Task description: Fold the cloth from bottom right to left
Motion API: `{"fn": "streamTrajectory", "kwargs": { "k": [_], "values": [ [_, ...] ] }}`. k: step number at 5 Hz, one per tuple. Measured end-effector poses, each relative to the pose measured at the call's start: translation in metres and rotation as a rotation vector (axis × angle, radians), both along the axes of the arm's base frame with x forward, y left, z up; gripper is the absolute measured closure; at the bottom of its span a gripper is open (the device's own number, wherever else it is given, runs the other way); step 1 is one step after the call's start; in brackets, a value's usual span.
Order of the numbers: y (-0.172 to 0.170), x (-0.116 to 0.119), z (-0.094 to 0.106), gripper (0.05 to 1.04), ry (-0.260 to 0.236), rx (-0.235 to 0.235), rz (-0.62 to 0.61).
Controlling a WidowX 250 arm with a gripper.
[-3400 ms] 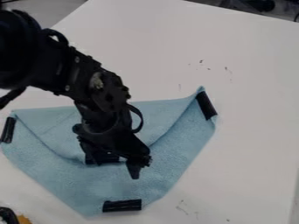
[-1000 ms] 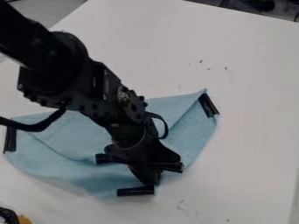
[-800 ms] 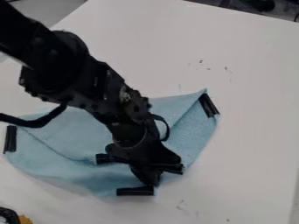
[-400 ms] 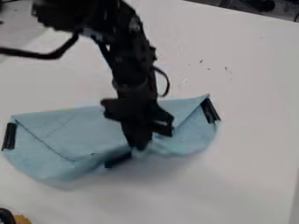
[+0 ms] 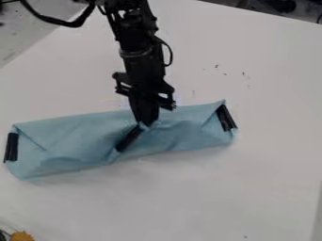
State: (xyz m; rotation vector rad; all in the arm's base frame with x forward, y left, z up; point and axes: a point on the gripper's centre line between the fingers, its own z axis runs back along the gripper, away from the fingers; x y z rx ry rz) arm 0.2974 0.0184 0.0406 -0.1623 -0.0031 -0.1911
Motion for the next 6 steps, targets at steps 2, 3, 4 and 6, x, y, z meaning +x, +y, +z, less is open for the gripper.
{"fn": "streamTrajectory", "kwargs": {
  "k": [2, 3, 4, 6],
  "values": [
    [0.009, 0.031, -0.019, 1.008, 0.043, -0.036, -0.086],
    [0.013, 0.038, -0.019, 0.864, 0.009, -0.008, -0.095],
    [0.016, 0.042, -0.01, 0.614, -0.011, 0.055, -0.112],
    [0.043, 0.057, 0.015, 0.088, -0.166, 0.155, -0.06]
  ]
}}
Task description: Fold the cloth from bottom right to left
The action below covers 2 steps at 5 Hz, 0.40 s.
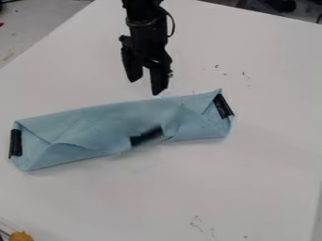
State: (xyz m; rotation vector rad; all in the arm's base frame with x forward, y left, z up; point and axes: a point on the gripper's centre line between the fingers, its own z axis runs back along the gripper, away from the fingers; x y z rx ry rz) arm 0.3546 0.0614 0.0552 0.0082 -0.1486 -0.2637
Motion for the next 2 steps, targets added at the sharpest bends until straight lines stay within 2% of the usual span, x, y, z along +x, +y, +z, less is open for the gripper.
{"fn": "streamTrajectory", "kwargs": {
  "k": [1, 2],
  "values": [
    [0.0244, 0.0094, 0.0137, 0.079, -0.12, -0.001, 0.058],
    [0.0232, 0.0075, 0.0193, 0.083, -0.193, -0.013, 0.079]
  ]
}}
